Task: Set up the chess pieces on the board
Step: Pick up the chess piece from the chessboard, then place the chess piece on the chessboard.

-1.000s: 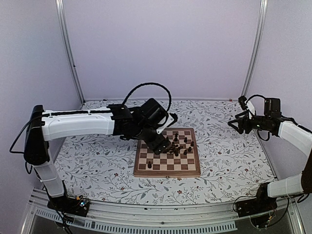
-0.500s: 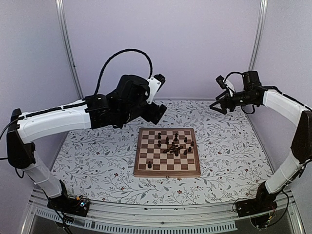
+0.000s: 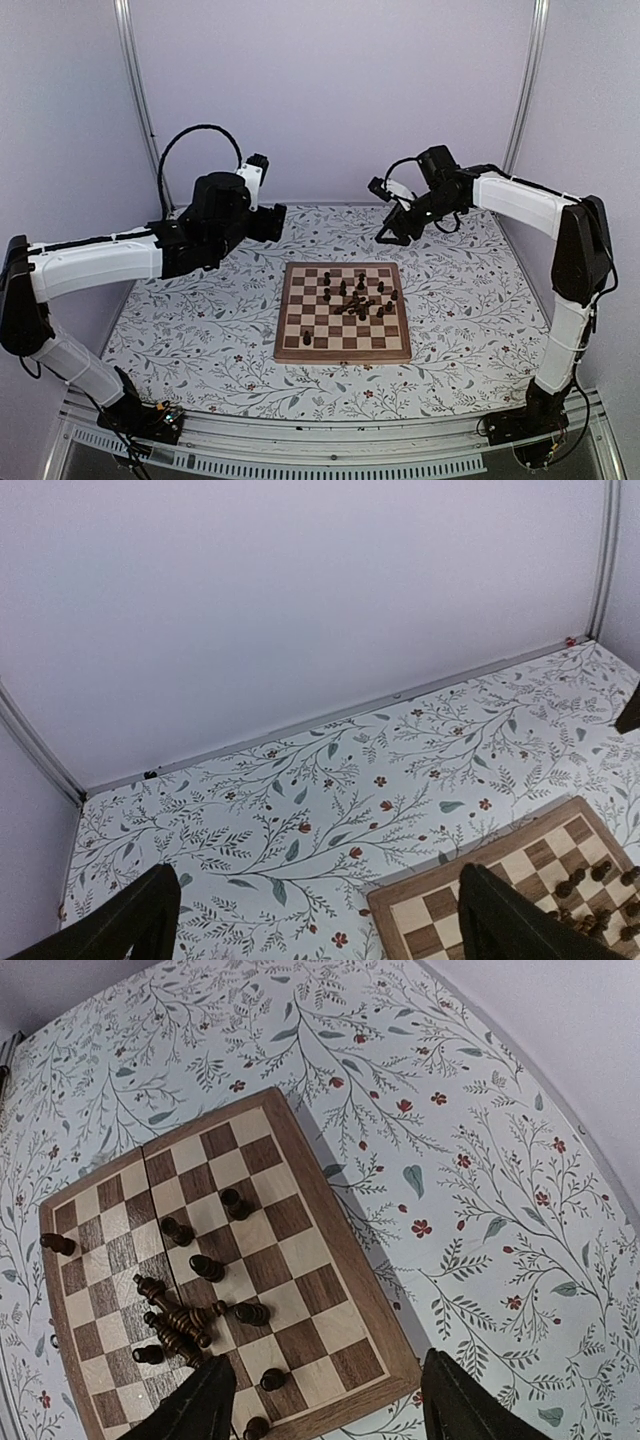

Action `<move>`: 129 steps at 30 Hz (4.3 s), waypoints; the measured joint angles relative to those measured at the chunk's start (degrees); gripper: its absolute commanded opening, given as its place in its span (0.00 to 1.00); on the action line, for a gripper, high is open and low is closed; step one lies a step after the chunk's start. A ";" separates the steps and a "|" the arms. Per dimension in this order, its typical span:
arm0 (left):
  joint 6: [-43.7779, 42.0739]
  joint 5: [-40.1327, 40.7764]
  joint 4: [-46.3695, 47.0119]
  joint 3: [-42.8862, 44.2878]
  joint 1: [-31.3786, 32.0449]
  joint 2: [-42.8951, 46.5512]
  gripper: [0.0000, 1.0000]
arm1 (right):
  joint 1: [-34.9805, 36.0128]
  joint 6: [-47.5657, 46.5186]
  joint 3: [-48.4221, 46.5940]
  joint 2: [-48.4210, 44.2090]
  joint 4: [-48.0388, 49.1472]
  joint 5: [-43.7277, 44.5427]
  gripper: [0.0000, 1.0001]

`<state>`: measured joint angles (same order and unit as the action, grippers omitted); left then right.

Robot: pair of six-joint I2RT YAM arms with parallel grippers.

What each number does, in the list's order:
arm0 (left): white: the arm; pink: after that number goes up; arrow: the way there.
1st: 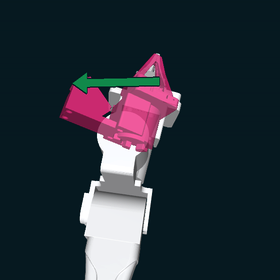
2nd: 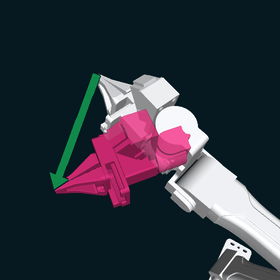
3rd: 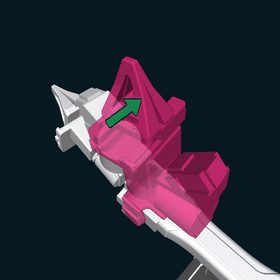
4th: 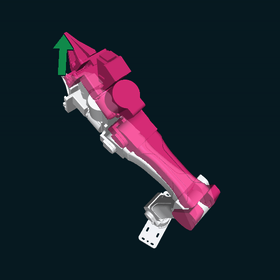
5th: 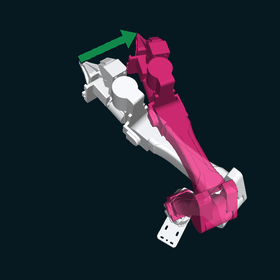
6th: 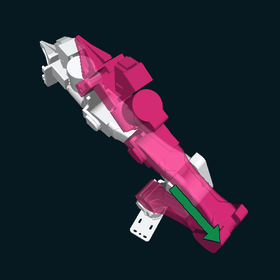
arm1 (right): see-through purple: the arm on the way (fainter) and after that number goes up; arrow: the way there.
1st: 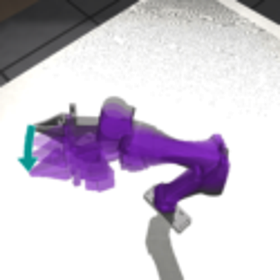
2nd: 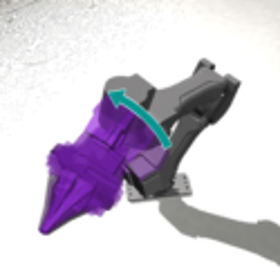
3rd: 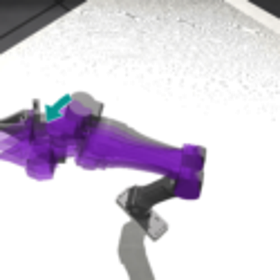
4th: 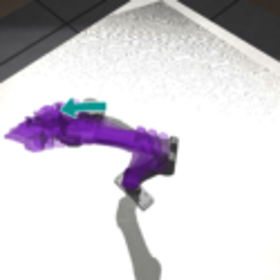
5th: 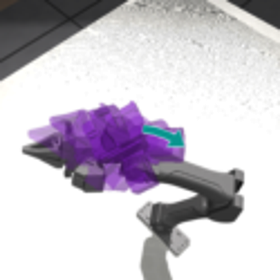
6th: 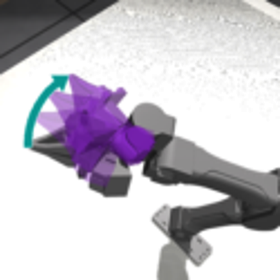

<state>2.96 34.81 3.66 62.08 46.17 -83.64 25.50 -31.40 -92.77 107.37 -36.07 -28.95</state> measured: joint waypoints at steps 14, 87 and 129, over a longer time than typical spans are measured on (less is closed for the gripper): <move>-0.59 -12.46 -2.86 3.93 0.00 1.14 0.69 | 7.65 -0.24 -5.16 11.91 -4.59 7.82 0.56; -1.01 -14.47 -8.50 5.27 1.20 -1.95 0.71 | 16.83 -7.13 14.99 -5.79 -6.93 8.41 0.06; -1.38 -13.97 -8.81 5.38 1.46 -3.39 0.72 | 22.47 -13.29 24.72 -9.18 -7.32 8.87 0.57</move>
<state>1.58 20.84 -5.15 67.46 47.64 -87.02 47.97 -44.69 -68.05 98.19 -43.40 -20.08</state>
